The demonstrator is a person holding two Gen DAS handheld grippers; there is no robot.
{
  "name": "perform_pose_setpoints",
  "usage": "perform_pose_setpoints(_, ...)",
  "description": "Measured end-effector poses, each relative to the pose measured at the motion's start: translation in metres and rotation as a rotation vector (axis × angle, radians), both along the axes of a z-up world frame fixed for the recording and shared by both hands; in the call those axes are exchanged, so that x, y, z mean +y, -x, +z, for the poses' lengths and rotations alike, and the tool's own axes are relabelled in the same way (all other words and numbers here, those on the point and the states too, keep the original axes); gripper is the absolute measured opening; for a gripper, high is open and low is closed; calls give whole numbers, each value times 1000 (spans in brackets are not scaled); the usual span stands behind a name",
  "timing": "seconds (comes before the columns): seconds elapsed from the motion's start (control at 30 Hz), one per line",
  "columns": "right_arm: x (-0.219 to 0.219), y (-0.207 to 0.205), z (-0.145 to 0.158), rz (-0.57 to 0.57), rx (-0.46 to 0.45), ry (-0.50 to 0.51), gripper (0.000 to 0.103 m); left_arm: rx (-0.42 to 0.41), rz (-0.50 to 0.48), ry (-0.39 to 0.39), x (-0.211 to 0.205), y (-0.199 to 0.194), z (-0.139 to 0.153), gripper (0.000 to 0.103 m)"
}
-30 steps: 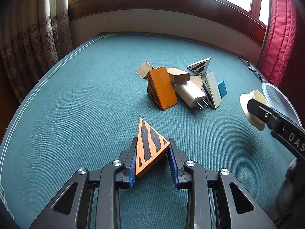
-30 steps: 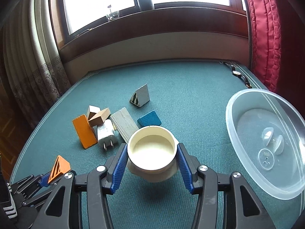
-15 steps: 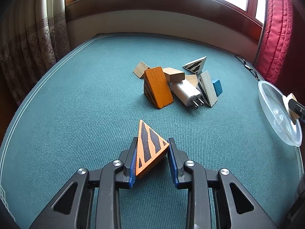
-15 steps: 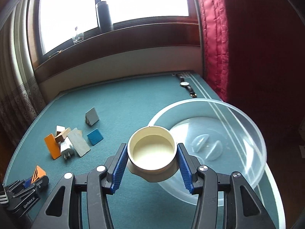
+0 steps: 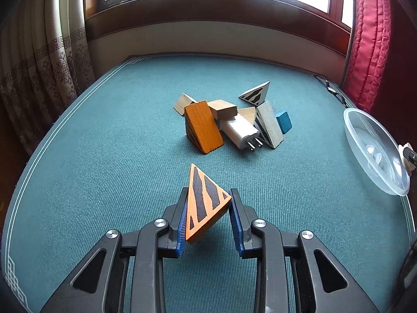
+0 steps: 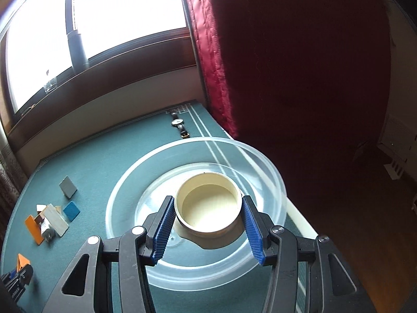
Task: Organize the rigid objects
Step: 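Carry the cream cup into the clear basin with the right gripper, then lower the striped triangle block into the basin and open the left gripper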
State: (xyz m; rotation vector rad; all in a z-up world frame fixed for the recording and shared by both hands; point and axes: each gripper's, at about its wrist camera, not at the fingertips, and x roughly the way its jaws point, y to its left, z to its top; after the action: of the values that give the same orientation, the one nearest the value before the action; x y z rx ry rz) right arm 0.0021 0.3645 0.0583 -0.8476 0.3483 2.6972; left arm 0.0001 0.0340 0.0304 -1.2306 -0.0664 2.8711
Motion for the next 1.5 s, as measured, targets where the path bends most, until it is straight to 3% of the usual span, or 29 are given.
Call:
perform_pose_setpoints(0.1, 9, -1, -4, -31, -8, -17, 55, 7, -20, 5, 9, 0, 4, 29)
perform_pose_setpoints(0.2, 15, -2, -8, -50, -5, -3, 74, 19, -43, 9, 18, -1, 8, 29)
perform_pose_setpoints(0.23, 16, -3, -8, -57, 0, -4, 76, 23, -51, 10, 22, -1, 11, 29)
perform_pose_setpoints(0.5, 8, -13, -10, -122, 37, -83, 76, 70, -144, 22, 61, 3, 31, 29)
perform_pose_setpoints(0.97, 33, -19, -13, -258, 63, -16, 76, 96, -385, -13, 168, 22, 48, 29)
perform_pose_setpoints(1.5, 44, -17, -15, -304, 77, 24, 76, 74, -475, -26, 228, 46, 43, 29)
